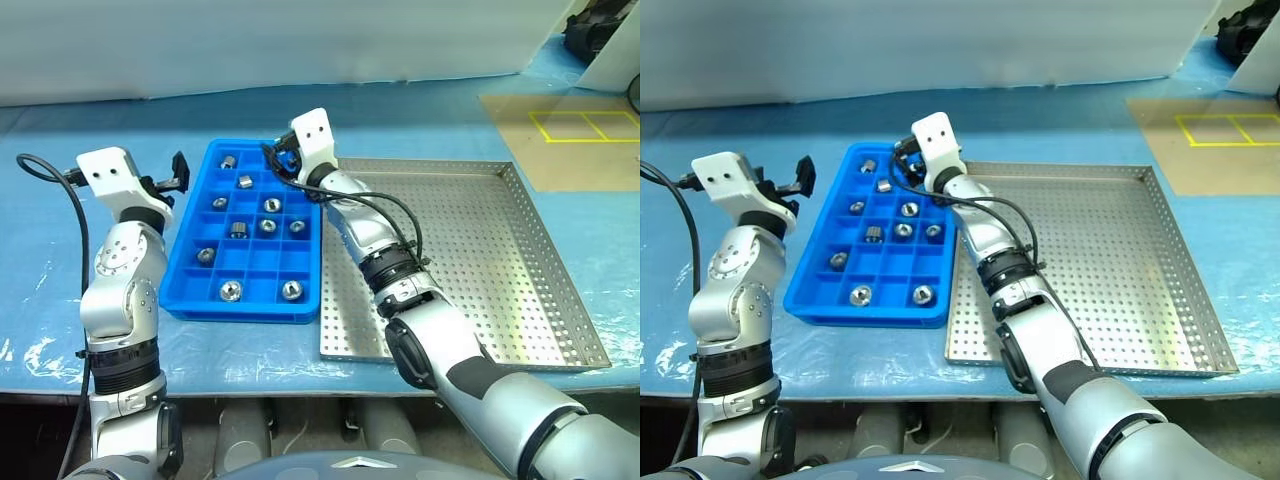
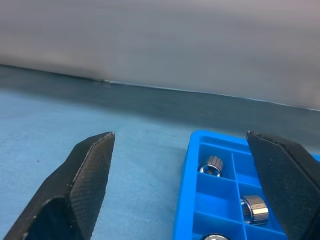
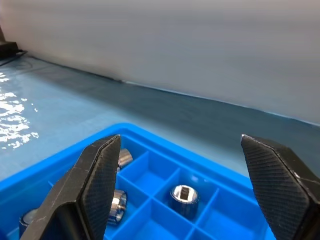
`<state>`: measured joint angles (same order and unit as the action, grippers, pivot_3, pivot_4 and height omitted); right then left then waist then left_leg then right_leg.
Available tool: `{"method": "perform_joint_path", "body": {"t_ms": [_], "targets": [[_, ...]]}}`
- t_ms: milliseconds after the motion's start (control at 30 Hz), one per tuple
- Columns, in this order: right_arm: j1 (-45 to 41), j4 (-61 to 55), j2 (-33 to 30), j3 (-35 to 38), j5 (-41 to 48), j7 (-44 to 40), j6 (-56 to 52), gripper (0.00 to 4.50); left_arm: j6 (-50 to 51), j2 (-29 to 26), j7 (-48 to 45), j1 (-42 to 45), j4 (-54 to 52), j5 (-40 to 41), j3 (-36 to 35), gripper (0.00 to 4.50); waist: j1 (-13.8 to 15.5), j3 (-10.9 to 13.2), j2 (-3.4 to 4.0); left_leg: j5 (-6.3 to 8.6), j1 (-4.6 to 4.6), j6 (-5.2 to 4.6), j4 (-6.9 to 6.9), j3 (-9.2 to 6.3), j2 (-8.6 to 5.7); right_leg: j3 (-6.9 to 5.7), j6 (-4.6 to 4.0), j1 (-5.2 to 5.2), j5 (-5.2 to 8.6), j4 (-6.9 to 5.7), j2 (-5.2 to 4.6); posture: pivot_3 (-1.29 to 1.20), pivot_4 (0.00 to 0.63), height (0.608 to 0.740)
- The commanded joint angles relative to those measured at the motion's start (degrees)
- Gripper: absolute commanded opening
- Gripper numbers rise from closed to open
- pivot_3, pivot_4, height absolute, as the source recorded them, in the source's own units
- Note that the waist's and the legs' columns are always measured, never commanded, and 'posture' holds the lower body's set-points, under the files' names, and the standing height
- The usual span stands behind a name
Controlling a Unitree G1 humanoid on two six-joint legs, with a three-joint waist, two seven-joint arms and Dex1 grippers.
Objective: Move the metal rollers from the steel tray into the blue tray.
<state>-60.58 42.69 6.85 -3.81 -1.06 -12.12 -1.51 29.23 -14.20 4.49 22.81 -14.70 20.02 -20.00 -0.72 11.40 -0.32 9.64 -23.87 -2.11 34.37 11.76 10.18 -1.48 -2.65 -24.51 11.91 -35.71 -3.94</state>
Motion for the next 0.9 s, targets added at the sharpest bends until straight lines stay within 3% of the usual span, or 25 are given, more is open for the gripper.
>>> {"method": "perform_joint_path", "body": {"t_ms": [33, 467, 667, 800, 900], "targets": [[-2.9, 0.9, 0.0, -0.3, -0.4, 0.2, 2.0, 3.93, -1.0, 0.5, 1.5, 0.1, -1.6, -0.7, -1.0, 4.46, 0.1, 0.0, 0.0, 0.0, 0.0, 0.0, 0.0, 0.0, -0.01, 0.0, 0.0, 0.0, 0.0, 0.0, 0.0, -0.13, 0.15, 0.74], [-4.4, 2.2, 0.6, -0.2, 0.0, -1.2, 2.5, 3.93, 0.0, 2.6, 2.1, -0.3, -2.3, 0.5, -0.5, 4.46, 0.2, 0.0, -0.01, 0.0, -0.02, 0.0, -0.06, 0.0, -0.02, 0.0, 0.0, -0.02, 0.0, 0.03, -0.01, -0.14, 0.15, 0.74], [-5.4, 5.2, -2.1, 1.4, 0.0, 0.9, 3.0, 3.93, -0.4, 2.1, 0.9, 3.5, 0.0, -0.2, 1.3, 4.46, 0.2, 0.0, -0.02, -0.02, -0.02, 0.02, -0.06, 0.0, -0.04, 0.0, 0.0, -0.01, 0.0, 0.02, -0.01, -0.18, 0.15, 0.74], [-4.9, 4.8, -2.1, 1.3, -0.1, 1.9, 3.0, 3.93, 2.1, 4.4, 2.1, 5.9, -0.1, 5.6, -2.5, 4.46, -0.1, 0.0, -0.01, -0.02, -0.02, 0.02, -0.06, 0.0, -0.08, 0.02, 0.0, -0.01, 0.0, 0.02, -0.02, -0.22, 0.15, 0.74], [-2.9, 1.9, -2.0, 0.9, -0.1, 2.1, 2.2, 3.93, 2.9, 3.5, 1.8, 6.9, 1.6, 4.4, -1.2, 4.46, -0.4, 0.0, -0.01, -0.03, -0.03, 0.03, -0.08, 0.02, -0.01, 0.02, -0.01, -0.09, 0.0, 0.0, 0.02, -0.26, 0.15, 0.74]]}}
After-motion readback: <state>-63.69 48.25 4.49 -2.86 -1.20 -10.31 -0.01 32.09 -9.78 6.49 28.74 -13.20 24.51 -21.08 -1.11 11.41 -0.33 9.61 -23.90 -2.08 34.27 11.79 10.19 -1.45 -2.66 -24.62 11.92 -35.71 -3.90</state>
